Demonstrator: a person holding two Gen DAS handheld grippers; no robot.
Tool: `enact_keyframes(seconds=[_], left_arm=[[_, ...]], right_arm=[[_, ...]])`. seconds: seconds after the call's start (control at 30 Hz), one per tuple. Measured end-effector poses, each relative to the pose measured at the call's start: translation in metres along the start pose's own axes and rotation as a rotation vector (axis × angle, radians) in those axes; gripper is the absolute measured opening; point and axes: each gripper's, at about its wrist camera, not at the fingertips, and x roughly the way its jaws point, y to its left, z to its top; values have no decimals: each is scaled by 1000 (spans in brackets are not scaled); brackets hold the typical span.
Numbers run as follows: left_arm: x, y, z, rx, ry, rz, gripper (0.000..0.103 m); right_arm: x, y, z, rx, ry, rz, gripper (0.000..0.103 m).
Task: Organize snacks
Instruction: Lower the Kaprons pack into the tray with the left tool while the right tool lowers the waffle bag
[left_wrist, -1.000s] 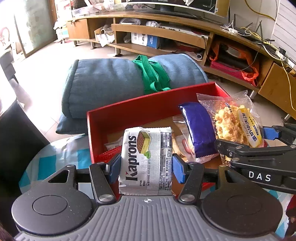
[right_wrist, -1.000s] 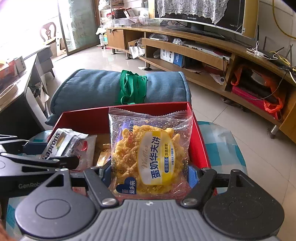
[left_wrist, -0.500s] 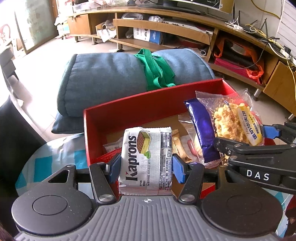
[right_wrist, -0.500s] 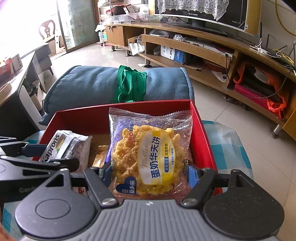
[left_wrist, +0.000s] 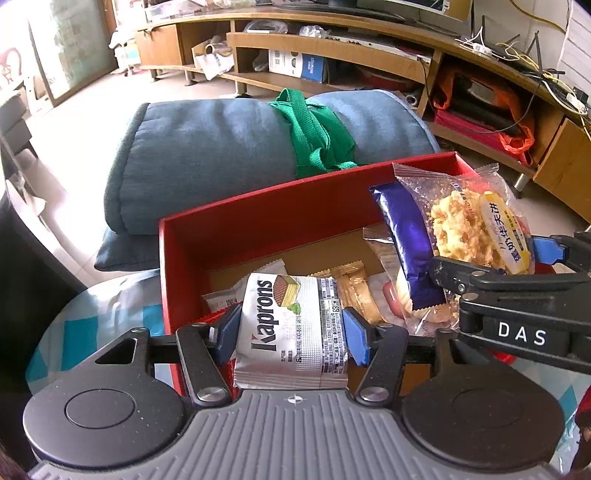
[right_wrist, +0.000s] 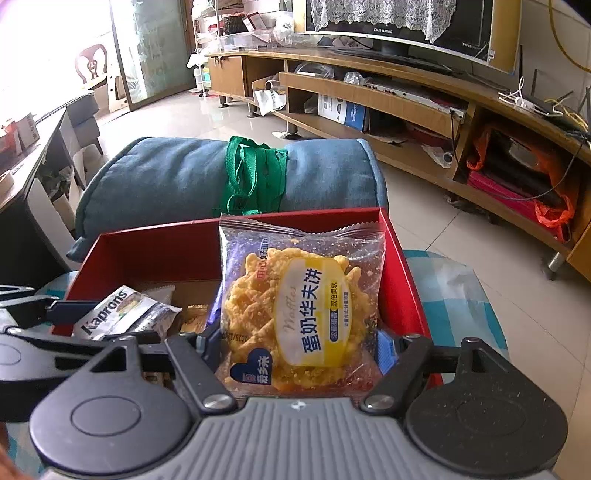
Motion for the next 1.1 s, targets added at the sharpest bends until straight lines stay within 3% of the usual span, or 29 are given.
enact_keyframes(seconds=[0.5, 1.1], left_arm=[[-5, 3, -1, 8, -2, 16, 69], [-37, 9, -8, 22, -51, -18, 77]], right_arm=[[-4, 4, 4, -38, -20, -5, 77], [-21, 15, 7, -33, -66, 113, 79]])
